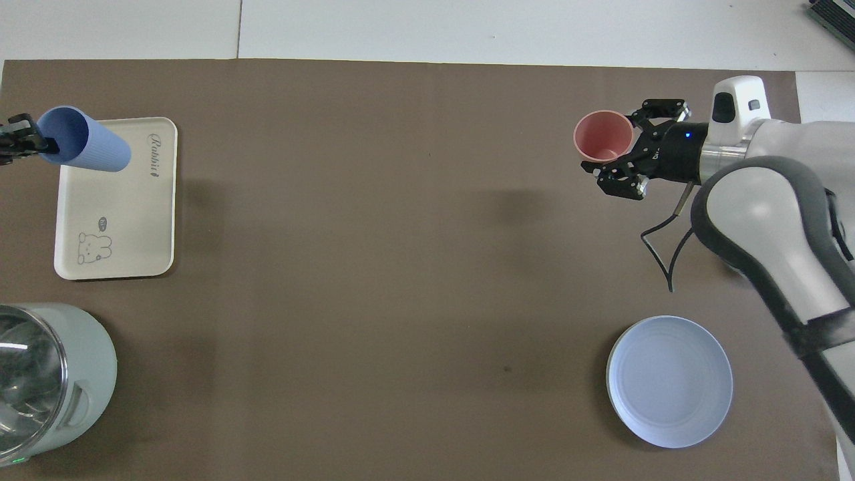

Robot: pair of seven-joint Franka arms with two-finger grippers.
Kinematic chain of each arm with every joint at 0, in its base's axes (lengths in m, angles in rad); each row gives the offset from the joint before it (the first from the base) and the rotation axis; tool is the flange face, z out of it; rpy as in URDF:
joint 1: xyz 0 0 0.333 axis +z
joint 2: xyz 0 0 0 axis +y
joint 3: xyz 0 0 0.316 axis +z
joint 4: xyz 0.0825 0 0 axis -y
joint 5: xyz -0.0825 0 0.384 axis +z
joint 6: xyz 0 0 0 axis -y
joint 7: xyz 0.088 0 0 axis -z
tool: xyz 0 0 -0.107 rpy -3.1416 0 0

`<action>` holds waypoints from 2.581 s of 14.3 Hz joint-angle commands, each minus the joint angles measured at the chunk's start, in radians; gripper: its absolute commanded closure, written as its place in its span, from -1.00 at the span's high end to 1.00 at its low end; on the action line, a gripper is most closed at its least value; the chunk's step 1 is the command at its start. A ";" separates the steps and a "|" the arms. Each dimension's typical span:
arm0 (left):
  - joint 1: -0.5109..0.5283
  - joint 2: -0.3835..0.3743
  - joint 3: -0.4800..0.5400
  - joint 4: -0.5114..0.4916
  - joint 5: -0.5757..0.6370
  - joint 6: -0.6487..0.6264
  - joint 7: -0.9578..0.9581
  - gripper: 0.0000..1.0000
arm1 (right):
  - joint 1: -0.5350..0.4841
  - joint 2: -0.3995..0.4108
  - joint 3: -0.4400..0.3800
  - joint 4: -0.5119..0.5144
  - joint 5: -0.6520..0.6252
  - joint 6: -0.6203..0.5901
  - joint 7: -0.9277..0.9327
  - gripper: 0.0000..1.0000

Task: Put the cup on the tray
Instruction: 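Carry the cup over the cream tray with the left gripper, then lower the cup onto the tray and open the left gripper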

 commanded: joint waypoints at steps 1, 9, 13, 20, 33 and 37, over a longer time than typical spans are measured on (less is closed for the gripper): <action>0.052 -0.058 -0.017 -0.151 0.020 0.136 0.094 -1.00 | -0.060 0.043 0.012 -0.003 0.194 0.016 -0.138 -1.00; 0.075 0.018 -0.017 -0.271 -0.020 0.360 0.101 -1.00 | -0.198 0.193 0.012 0.006 0.593 -0.078 -0.498 -1.00; 0.093 0.073 -0.017 -0.230 -0.153 0.351 0.105 -1.00 | -0.240 0.243 0.012 0.000 0.657 -0.145 -0.645 -1.00; 0.086 0.085 -0.014 -0.136 -0.152 0.226 0.110 1.00 | -0.272 0.261 0.011 -0.031 0.700 -0.189 -0.729 -1.00; -0.173 0.015 -0.012 0.298 0.242 -0.529 -0.011 1.00 | -0.272 0.257 0.011 -0.051 0.701 -0.181 -0.769 1.00; -0.230 -0.068 -0.018 0.301 0.250 -0.709 -0.010 1.00 | -0.283 0.247 0.011 -0.043 0.701 -0.194 -0.760 1.00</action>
